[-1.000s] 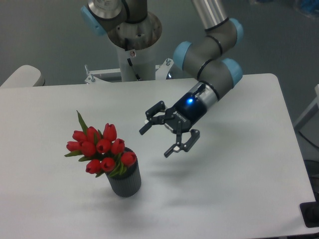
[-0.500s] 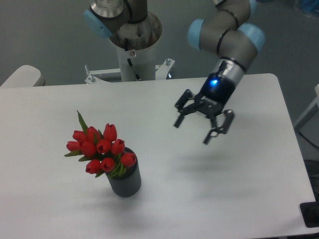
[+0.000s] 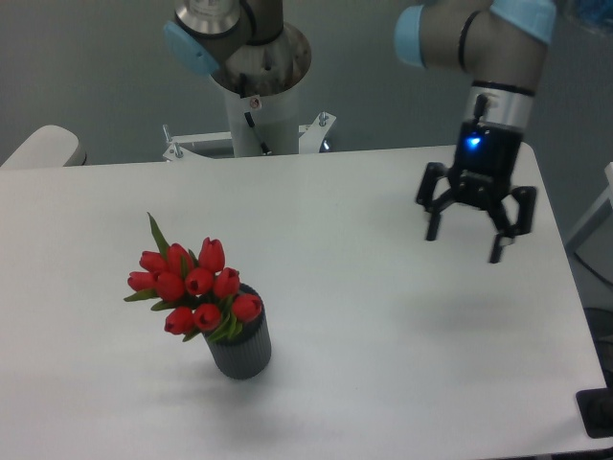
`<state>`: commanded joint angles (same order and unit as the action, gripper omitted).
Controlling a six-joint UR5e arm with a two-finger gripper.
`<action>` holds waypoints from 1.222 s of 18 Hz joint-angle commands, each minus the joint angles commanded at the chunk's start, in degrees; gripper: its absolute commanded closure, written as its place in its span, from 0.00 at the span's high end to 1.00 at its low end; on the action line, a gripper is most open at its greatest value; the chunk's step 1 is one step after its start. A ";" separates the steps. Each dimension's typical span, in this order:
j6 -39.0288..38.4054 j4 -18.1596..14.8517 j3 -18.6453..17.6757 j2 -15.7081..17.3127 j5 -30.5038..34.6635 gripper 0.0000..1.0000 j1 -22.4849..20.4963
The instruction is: Insert the flowers into the vase
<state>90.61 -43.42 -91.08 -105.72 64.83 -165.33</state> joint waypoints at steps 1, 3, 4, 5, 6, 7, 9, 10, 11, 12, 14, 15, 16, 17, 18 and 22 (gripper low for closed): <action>0.35 -0.35 1.94 -1.23 2.38 1.00 1.40; 1.23 -3.15 5.54 -3.16 6.08 1.00 2.12; 2.54 -5.17 7.82 -4.30 7.75 1.00 2.29; 4.46 -7.62 10.28 -5.45 9.16 1.00 2.29; 7.01 -10.08 12.74 -6.50 10.48 1.00 2.29; 9.82 -12.20 15.03 -7.47 11.45 1.00 2.55; 12.82 -15.37 18.81 -9.49 13.38 1.00 3.08; 12.83 -16.43 20.57 -10.37 13.83 1.00 3.08; 12.92 -17.48 21.98 -11.08 14.01 1.00 3.26; 12.83 -18.36 23.21 -11.69 14.01 1.00 3.87; 12.83 -20.03 26.20 -13.27 15.49 1.00 4.57; 12.92 -20.82 27.00 -13.72 16.11 1.00 4.66; 13.01 -20.66 27.18 -13.98 16.20 1.00 4.75; 13.01 -20.57 27.61 -14.33 16.29 1.00 5.10; 13.01 -20.74 28.23 -14.68 16.47 1.00 5.10; 13.01 -21.10 29.55 -15.39 17.96 1.00 5.89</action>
<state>103.62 -64.51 -61.52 -121.11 82.79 -159.43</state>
